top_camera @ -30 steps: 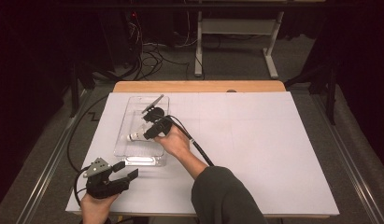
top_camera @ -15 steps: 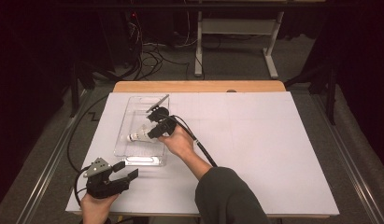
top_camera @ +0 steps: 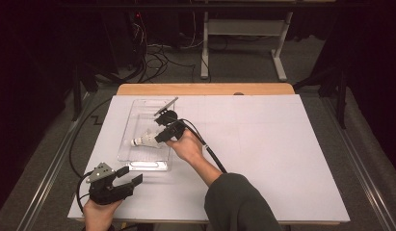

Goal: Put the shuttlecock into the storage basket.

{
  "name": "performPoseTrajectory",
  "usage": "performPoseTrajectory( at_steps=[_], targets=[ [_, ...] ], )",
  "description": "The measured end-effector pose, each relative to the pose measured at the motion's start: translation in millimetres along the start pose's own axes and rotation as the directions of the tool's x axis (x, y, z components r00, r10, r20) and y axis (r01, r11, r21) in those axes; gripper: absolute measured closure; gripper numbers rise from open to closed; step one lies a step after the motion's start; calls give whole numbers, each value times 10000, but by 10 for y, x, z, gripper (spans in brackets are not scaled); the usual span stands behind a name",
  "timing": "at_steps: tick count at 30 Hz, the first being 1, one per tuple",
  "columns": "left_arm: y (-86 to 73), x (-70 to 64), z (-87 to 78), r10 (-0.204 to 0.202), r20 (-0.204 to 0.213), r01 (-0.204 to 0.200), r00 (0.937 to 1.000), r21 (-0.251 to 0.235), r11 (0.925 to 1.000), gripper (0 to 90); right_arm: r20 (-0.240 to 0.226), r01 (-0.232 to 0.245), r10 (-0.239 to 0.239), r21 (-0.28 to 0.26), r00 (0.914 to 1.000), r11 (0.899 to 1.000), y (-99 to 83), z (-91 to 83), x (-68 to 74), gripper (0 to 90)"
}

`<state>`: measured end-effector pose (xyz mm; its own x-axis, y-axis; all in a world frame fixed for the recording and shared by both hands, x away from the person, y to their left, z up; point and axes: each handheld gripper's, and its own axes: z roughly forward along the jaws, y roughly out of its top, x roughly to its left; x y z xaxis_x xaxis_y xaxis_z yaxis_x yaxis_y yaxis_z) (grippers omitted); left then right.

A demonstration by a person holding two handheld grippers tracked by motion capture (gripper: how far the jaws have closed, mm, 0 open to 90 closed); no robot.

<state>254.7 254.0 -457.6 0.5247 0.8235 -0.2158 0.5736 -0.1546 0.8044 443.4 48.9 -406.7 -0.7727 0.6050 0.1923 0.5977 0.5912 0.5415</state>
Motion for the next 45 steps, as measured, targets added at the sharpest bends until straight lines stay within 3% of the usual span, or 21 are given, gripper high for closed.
performPoseTrajectory(
  at_steps=[12,20,35,45],
  targets=[
    [1,-3,4,45,-16,-45,10000,19,10000,350,-99,-35,36,81,9999,10000,-31,8,3,887],
    [2,-4,3,62,-10,-62,10000,24,10000,350,-103,-77,79,148,9999,9999,-31,84,16,897],
    [2,-6,4,49,0,-49,10000,25,10000,350,318,-19,15,121,9995,9999,-15,19,19,745],
    [2,-5,6,75,-22,-75,10000,45,10000,351,479,72,-69,-56,9988,10000,-19,-79,27,713]
  ],
)
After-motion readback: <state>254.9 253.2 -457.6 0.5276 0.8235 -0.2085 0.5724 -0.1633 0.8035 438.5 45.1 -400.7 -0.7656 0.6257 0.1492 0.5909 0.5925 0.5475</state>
